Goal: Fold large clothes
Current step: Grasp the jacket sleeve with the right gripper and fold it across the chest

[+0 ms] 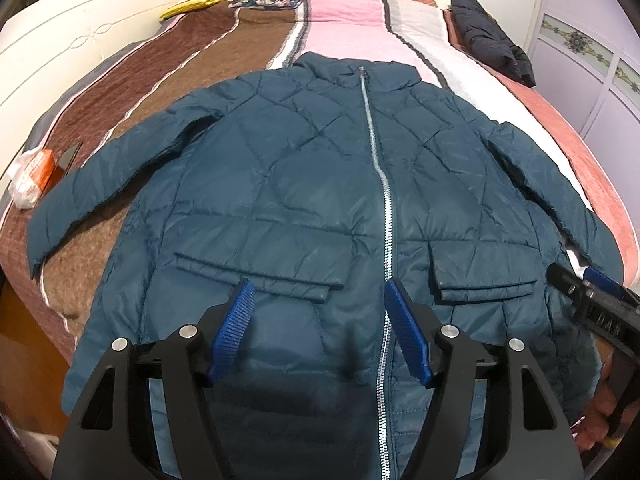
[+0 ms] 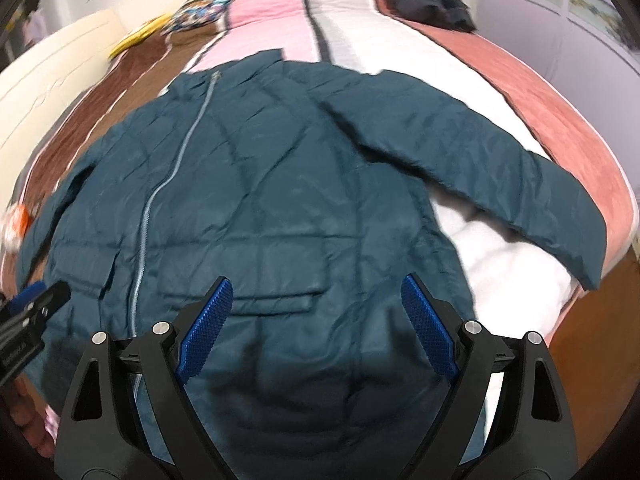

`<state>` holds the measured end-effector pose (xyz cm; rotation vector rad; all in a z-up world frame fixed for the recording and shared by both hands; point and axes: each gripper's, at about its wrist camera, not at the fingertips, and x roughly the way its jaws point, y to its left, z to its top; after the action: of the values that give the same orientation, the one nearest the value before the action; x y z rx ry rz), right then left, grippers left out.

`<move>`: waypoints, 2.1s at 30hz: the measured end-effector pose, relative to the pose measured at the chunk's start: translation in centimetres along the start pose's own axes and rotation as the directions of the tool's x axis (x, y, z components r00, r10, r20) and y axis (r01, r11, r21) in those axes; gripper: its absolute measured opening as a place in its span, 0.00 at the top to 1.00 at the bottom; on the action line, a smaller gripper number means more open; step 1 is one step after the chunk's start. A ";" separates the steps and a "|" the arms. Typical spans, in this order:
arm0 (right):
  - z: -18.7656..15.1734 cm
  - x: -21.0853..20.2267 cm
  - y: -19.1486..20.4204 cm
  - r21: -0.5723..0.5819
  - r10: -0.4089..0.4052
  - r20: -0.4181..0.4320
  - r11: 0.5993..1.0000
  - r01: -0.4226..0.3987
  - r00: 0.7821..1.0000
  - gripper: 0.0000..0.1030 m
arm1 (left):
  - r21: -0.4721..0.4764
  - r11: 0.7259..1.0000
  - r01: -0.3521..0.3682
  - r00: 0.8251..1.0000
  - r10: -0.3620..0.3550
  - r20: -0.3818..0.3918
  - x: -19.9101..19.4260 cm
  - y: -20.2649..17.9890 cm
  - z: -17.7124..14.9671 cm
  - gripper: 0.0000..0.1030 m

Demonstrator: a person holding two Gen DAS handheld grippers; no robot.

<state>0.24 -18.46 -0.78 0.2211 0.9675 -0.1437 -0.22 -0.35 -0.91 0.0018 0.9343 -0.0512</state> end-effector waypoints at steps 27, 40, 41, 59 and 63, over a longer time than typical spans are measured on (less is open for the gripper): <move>1.3 3.1 -26.5 0.851 0.099 0.076 0.512 -0.116 0.992 0.36 | 0.047 0.997 0.054 0.997 -0.051 -0.062 2.7 -0.5 3.9 0.35; 10.0 0.0 -23.9 0.650 -0.228 0.144 0.756 0.082 0.963 0.93 | -0.002 1.000 0.020 0.999 -0.021 -0.046 2.9 1.7 6.3 0.35; 11.6 -0.9 -22.5 0.593 -0.242 0.186 0.800 0.087 0.952 0.93 | -0.007 1.000 0.017 0.999 -0.017 -0.046 2.9 2.0 6.4 0.35; 10.9 3.2 16.0 -0.586 0.288 0.062 0.785 -0.199 0.956 0.69 | -0.196 0.978 -0.074 0.997 0.077 0.005 0.7 10.3 6.2 0.35; 10.9 2.3 12.4 -0.487 0.330 0.014 0.827 -0.282 0.944 0.65 | -0.186 0.980 -0.067 0.997 0.071 0.011 1.1 10.5 6.4 0.35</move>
<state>12.92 -9.26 4.77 -0.0920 0.8288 0.3811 6.11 9.93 1.80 -0.1389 0.9180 0.1004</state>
